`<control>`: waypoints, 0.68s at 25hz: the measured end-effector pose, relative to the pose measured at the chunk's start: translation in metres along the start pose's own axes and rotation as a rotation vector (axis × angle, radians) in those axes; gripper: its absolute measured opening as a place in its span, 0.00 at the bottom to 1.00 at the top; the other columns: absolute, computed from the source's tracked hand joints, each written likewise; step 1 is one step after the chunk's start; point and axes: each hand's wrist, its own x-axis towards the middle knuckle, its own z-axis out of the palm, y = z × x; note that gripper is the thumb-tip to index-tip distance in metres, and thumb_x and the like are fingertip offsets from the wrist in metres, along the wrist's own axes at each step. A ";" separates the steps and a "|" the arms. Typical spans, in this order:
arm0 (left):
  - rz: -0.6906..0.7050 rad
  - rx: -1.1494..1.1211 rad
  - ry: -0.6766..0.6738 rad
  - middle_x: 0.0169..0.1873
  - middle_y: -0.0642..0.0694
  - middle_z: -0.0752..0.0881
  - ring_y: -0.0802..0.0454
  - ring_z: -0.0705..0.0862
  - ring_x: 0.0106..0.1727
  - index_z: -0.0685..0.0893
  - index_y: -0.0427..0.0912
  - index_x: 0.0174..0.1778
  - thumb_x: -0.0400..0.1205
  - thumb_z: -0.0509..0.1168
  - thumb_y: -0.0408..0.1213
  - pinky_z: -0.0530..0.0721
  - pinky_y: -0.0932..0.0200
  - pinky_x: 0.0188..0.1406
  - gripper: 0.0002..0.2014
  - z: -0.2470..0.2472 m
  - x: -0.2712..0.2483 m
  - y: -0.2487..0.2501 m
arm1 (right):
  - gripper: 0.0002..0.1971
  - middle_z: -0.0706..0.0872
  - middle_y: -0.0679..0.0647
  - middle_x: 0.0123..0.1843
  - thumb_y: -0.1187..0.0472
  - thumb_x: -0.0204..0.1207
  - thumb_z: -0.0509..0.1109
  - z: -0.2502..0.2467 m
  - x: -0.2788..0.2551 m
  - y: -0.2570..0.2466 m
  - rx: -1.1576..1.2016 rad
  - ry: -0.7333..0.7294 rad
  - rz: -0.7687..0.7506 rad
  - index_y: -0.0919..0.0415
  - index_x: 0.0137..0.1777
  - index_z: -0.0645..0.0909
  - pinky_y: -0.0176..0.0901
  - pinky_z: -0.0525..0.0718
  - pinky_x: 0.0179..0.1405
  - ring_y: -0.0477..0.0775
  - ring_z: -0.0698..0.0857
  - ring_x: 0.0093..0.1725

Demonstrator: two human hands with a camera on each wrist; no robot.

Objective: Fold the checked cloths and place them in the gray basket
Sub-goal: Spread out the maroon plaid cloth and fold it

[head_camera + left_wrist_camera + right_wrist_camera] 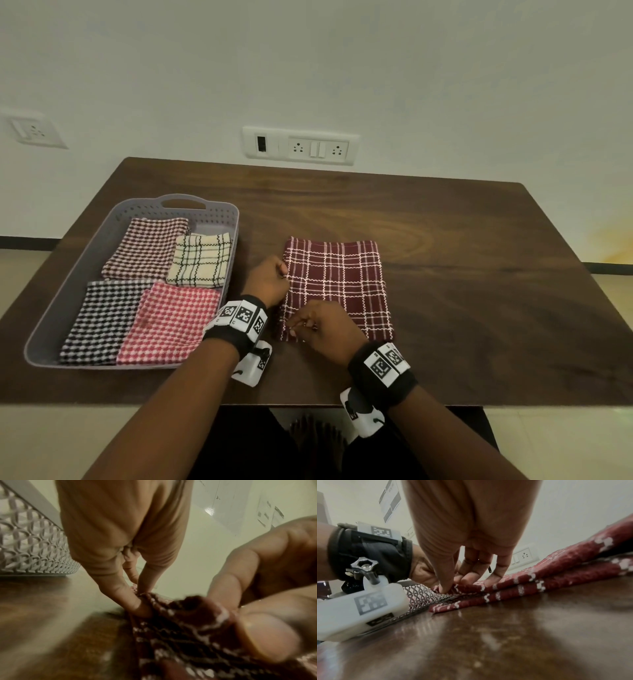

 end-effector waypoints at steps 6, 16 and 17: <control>0.081 0.231 0.005 0.60 0.43 0.79 0.45 0.82 0.57 0.84 0.49 0.48 0.75 0.67 0.26 0.84 0.51 0.62 0.12 -0.003 -0.012 0.009 | 0.10 0.92 0.51 0.53 0.58 0.77 0.74 -0.002 0.000 -0.001 0.031 -0.106 -0.016 0.57 0.56 0.90 0.46 0.86 0.56 0.47 0.88 0.51; 0.287 0.691 -0.307 0.86 0.42 0.33 0.42 0.32 0.86 0.37 0.48 0.87 0.87 0.50 0.55 0.39 0.38 0.85 0.38 0.074 -0.029 0.020 | 0.53 0.32 0.54 0.89 0.25 0.73 0.61 -0.070 0.001 0.080 -0.501 -0.347 0.383 0.46 0.88 0.35 0.68 0.40 0.85 0.58 0.33 0.87; 0.262 0.728 -0.332 0.85 0.43 0.29 0.43 0.29 0.85 0.33 0.50 0.86 0.86 0.47 0.61 0.35 0.38 0.84 0.40 0.077 -0.029 0.016 | 0.56 0.29 0.53 0.88 0.21 0.69 0.59 -0.072 -0.005 0.090 -0.502 -0.377 0.395 0.44 0.87 0.32 0.69 0.37 0.84 0.58 0.30 0.86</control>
